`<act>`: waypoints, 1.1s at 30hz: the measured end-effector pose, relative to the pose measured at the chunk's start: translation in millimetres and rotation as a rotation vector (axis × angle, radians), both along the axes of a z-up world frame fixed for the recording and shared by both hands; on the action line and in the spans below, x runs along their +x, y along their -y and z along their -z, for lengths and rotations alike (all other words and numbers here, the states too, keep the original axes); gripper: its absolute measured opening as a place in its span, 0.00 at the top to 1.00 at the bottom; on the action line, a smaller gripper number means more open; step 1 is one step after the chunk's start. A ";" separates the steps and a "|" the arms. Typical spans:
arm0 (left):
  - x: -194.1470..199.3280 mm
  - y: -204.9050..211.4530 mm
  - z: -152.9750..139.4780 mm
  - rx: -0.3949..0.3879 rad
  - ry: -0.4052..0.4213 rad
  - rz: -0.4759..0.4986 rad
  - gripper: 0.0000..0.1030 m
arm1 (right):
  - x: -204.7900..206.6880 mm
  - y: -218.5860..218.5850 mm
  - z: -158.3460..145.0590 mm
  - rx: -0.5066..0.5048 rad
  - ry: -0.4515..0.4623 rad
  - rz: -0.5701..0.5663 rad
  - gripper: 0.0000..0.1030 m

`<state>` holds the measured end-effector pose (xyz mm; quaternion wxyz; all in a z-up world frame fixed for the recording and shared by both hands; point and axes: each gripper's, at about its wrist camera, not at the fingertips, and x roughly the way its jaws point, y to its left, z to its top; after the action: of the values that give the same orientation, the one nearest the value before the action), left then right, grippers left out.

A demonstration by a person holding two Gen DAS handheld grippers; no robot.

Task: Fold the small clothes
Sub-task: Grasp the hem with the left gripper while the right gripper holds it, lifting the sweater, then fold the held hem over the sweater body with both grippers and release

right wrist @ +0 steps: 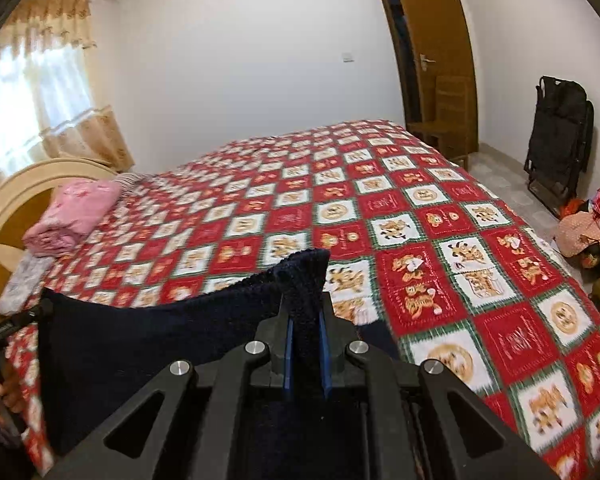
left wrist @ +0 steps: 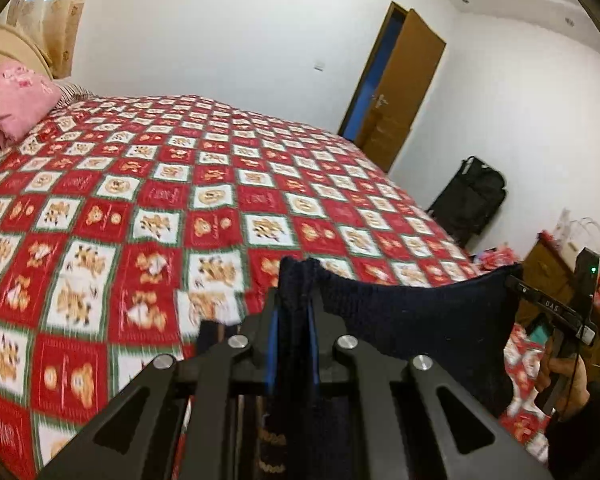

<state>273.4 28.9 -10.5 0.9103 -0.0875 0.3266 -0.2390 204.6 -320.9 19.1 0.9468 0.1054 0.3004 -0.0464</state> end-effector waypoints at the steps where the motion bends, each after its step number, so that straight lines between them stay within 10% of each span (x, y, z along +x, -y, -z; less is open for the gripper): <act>1: 9.8 3.3 6.8 0.008 -0.013 -0.008 0.87 | 8.2 1.7 9.7 -0.004 -0.015 0.010 0.90; 10: 66.0 18.2 77.3 0.079 -0.185 -0.086 0.87 | 52.8 3.0 81.2 -0.087 -0.127 0.041 0.90; 17: 70.6 13.6 81.6 0.100 -0.252 -0.121 0.75 | 69.8 23.4 91.5 0.071 -0.248 -0.001 0.86; 21: 53.3 -7.5 51.3 0.142 -0.190 -0.174 0.36 | 28.1 51.8 43.3 0.203 -0.081 0.043 0.62; 26: 19.8 -20.6 22.8 0.191 -0.134 -0.192 0.32 | -34.7 39.4 7.6 0.101 -0.055 0.089 0.55; 33: -58.3 29.6 43.0 0.240 -0.171 -0.093 0.32 | -92.9 -32.2 41.5 -0.065 -0.105 -0.018 0.67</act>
<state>215.0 -0.7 -53.6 0.8931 -0.0133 0.4249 -0.1473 111.8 -288.7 -22.4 0.9330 0.0692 0.3490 -0.0533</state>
